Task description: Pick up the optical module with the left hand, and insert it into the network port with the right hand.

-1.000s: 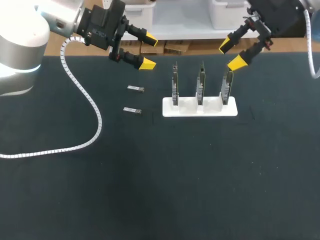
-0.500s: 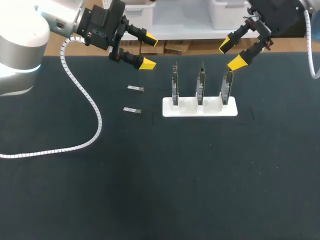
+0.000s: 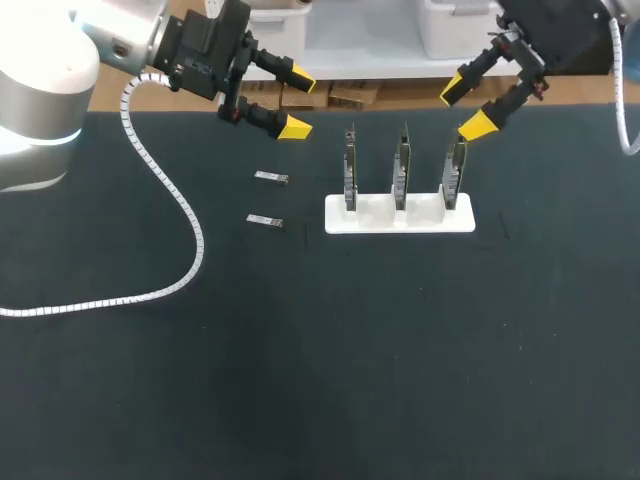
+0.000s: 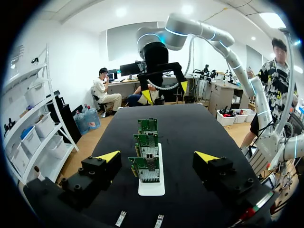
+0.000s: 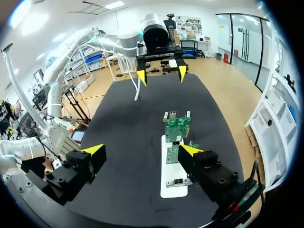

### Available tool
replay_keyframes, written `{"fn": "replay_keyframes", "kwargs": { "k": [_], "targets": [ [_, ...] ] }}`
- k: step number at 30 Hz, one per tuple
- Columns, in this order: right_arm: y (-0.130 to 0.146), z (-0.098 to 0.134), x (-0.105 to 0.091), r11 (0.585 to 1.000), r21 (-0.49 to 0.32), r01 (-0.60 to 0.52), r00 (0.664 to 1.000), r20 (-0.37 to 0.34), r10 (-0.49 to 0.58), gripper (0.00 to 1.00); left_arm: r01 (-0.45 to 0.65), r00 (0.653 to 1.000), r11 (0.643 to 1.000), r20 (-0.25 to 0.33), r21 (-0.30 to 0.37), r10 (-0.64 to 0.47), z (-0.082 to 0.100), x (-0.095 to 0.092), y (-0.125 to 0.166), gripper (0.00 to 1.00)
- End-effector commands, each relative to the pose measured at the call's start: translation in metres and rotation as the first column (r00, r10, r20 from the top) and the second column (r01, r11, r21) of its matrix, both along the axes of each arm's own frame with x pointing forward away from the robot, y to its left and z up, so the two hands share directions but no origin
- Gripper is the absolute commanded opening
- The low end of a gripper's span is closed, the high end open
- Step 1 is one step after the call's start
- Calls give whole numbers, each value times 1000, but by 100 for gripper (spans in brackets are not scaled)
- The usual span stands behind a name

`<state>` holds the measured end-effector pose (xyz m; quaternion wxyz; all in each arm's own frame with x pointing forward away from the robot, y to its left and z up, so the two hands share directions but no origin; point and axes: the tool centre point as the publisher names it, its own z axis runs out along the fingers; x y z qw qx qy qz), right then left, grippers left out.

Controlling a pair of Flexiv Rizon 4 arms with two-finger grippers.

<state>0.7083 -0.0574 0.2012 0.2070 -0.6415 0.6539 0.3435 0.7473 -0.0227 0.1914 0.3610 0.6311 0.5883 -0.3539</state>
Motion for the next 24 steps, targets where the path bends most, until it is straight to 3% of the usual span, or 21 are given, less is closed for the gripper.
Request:
{"fn": "replay_keyframes", "kwargs": {
  "k": [1,13,24],
  "targets": [
    [-4,4,-4,1000,7,18,1000,2,-18,100,3,1000,1000,-4,6,-3,1,2,0,100],
    [5,5,-11,998,-55,-33,999,19,34,100,3,1000,1000,-4,6,-3,1,2,0,100],
    [5,0,-12,999,-42,-22,1000,0,22,100,3,1000,1000,-4,6,-3,1,2,0,100]
  ]
}}
